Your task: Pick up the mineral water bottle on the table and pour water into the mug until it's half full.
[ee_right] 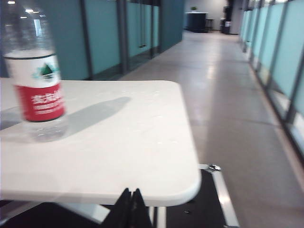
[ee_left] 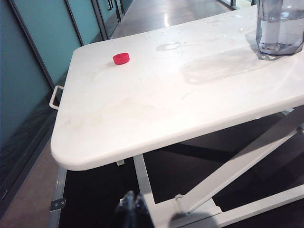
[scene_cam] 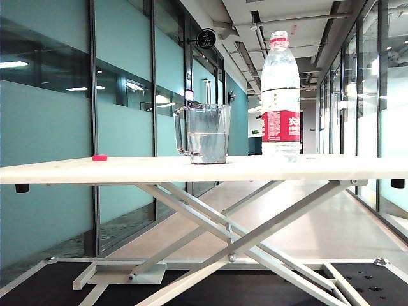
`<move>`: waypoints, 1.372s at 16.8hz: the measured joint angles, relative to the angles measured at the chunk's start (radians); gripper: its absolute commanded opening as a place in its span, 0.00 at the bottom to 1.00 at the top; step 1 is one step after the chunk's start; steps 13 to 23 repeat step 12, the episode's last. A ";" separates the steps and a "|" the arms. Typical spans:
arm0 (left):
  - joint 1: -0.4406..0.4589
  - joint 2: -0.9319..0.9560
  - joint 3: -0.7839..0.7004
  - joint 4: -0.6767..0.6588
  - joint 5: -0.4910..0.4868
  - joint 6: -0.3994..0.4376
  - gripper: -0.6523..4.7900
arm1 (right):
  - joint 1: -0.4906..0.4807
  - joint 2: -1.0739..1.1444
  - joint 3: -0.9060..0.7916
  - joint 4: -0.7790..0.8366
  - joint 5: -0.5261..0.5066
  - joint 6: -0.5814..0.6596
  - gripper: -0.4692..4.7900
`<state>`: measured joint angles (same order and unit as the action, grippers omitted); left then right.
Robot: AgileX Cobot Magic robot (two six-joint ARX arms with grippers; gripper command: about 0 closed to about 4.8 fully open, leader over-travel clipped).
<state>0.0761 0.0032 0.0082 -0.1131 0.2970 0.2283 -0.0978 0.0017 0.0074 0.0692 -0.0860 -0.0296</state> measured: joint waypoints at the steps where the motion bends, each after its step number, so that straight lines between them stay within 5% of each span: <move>1: 0.000 0.000 0.000 0.000 0.001 0.000 0.11 | -0.002 0.000 0.000 0.000 -0.022 0.000 0.07; 23: 0.000 0.000 0.000 0.000 0.002 0.000 0.11 | 0.000 0.000 0.000 -0.001 -0.027 0.000 0.07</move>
